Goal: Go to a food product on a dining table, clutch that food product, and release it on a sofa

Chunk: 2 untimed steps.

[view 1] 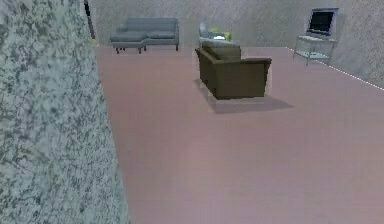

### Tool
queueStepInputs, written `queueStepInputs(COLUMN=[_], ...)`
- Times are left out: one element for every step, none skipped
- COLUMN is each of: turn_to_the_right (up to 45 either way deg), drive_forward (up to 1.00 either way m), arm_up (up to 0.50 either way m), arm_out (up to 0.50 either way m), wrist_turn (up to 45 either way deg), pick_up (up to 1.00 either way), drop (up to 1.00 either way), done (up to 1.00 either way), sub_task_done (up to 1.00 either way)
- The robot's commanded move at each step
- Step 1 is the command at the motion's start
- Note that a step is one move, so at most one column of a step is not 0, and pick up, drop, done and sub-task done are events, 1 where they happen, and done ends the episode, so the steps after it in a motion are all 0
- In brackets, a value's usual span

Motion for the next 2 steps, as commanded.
queueStepInputs(turn_to_the_right=[0.0, -18.0], drive_forward=[1.0, 0.0], arm_up=[0.0, 0.0], arm_out=[0.0, 0.0], wrist_turn=[0.0, 0.0], pick_up=[0.0, 0.0], drop=[0.0, 0.0], done=[0.0, 0.0], sub_task_done=[0.0, 0.0])
